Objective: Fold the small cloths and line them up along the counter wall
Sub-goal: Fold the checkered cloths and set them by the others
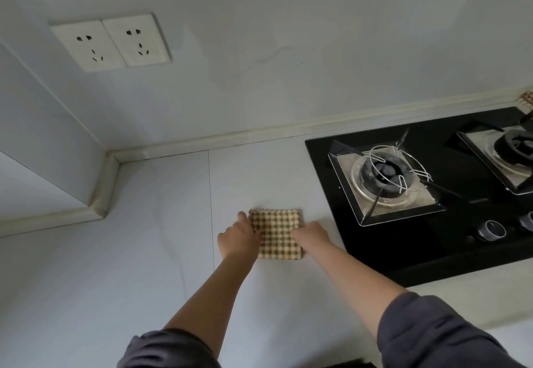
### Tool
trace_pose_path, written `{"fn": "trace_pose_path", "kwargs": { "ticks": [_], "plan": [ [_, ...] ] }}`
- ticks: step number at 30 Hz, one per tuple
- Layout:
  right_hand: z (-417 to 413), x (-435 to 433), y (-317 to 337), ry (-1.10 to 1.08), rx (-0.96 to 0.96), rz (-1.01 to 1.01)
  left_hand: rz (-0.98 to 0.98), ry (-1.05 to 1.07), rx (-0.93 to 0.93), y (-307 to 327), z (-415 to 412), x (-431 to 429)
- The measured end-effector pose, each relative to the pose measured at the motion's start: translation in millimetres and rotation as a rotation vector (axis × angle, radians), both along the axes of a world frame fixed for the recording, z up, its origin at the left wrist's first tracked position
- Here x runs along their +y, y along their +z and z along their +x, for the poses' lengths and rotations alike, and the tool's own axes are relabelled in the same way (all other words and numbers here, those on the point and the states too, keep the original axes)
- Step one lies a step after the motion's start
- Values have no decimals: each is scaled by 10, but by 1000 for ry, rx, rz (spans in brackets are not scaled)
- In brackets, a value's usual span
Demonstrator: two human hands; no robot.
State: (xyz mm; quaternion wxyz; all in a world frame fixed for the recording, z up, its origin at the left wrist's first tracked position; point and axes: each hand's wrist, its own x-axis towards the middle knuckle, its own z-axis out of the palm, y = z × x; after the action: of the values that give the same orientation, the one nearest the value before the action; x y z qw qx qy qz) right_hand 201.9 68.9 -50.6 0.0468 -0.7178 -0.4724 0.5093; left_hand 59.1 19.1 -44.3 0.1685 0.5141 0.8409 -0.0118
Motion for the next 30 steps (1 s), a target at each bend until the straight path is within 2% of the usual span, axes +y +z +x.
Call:
{"fn": "trace_pose_path", "kwargs": {
  "ticks": [2, 4, 6, 9, 11, 14, 16, 18, 21, 24, 27, 30],
  "plan": [
    [33, 14, -23, -2, 14, -14, 110, -112, 92, 2, 8, 84],
    [85, 21, -72, -12, 27, -14, 198, -298, 62, 16, 50, 238],
    [131, -2, -66, 2, 49, 6, 142, -487, 0, 47, 137, 421],
    [192, -47, -32, 63, 62, 56, -14, -638, 50, 30, 275, 605],
    [229, -68, -53, 112, 63, 77, -87, -641, 99, 7, 334, 642],
    [303, -99, -59, 171, 59, 94, -171, -636, 68, 68, 360, 667],
    [343, -124, -32, 211, 86, 117, -172, -630, -36, 132, 329, 675],
    [388, -136, 18, 239, 175, 163, -137, -590, -225, 224, 253, 637],
    [464, -94, 233, 366, 290, 283, -48, -482, -544, 448, 77, 488],
    [464, 18, 558, 618, 296, 320, 129, -406, -717, 704, -70, 312],
    [435, 159, 826, 879, 129, 388, 341, -312, -769, 896, -203, 182],
    [408, 240, 1084, 929, -8, 507, 466, -258, -731, 990, -320, 52]
  ]
}}
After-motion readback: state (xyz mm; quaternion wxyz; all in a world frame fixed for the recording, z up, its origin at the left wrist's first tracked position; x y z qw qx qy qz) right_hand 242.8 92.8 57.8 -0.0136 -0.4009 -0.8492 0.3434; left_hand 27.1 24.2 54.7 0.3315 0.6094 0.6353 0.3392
